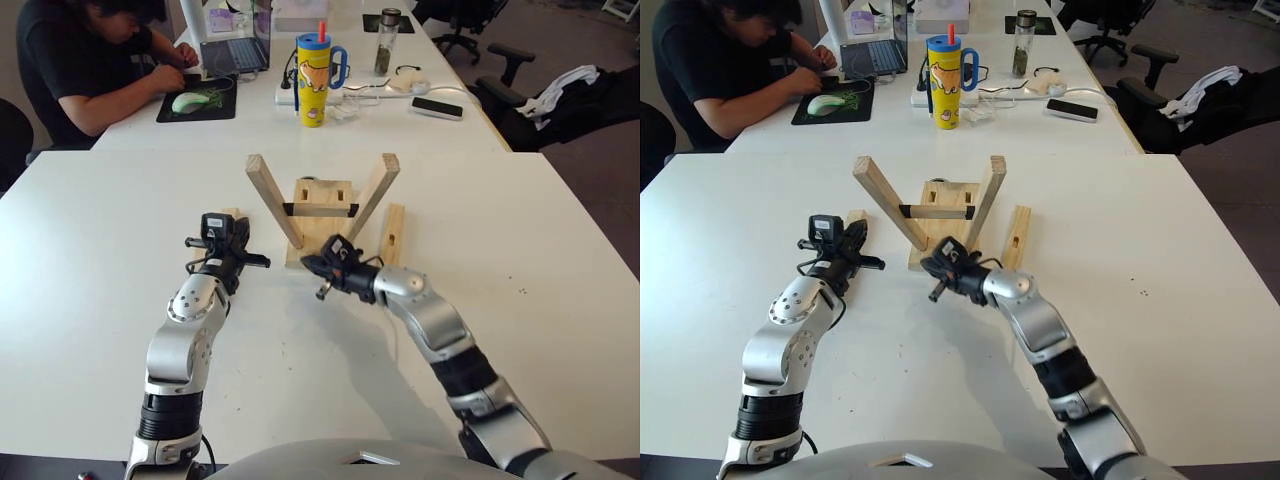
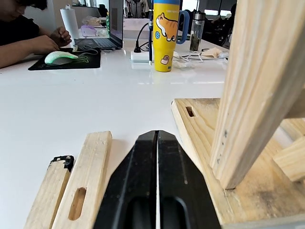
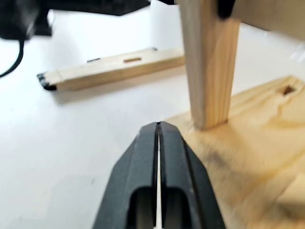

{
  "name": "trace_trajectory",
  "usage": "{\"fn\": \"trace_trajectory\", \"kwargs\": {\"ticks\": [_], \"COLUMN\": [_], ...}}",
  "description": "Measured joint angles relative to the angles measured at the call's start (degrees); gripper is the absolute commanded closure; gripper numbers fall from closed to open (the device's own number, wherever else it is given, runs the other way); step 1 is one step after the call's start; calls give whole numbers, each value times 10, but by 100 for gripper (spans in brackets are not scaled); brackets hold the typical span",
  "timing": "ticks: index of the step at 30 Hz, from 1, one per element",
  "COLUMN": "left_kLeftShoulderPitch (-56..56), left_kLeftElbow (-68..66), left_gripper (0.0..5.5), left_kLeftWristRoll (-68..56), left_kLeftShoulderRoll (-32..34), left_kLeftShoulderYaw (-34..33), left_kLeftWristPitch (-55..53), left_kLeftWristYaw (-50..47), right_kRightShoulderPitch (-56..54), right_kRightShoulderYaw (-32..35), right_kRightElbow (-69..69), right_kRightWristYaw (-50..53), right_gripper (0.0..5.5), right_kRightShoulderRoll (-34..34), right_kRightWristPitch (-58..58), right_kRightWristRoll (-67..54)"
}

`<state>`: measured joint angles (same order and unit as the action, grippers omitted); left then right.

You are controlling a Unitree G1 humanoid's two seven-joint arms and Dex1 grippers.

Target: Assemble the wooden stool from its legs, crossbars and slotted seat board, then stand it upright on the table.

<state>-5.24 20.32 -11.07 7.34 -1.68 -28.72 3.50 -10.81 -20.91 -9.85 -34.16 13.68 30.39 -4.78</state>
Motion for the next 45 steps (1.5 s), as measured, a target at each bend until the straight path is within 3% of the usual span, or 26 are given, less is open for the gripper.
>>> {"fn": "trace_trajectory", "kwargs": {"ticks": [3,7,16,26,33,42,45], "left_kLeftShoulderPitch": [-1,-2,-30,-32,-70,-81,-81], "left_kLeftElbow": [20,38,49,23,31,35,21], "left_gripper": [549,549,549,549,549,549,549], "left_kLeftWristRoll": [-1,0,18,46,43,44,33], "left_kLeftShoulderRoll": [-9,-22,-24,-14,-27,-31,-30], "left_kLeftShoulderYaw": [-12,-12,40,9,-49,-58,-31], "left_kLeftWristPitch": [15,29,38,18,116,144,119], "left_kLeftWristYaw": [-9,-12,6,-20,-54,-61,-33], "right_kRightShoulderPitch": [64,111,68,20,-12,-35,-61], "right_kRightShoulderYaw": [17,90,210,230,267,281,268], "right_kRightElbow": [-86,-137,-94,-63,-118,-128,-109], "right_kRightWristYaw": [42,120,198,239,343,382,356], "right_gripper": [550,550,550,550,550,550,550], "right_kRightShoulderRoll": [-11,-44,-36,-51,-108,-112,-110], "right_kRightWristPitch": [20,23,-3,-25,-110,-129,-127], "right_kRightWristRoll": [-10,-24,-23,-23,-11,-1,-11]}}
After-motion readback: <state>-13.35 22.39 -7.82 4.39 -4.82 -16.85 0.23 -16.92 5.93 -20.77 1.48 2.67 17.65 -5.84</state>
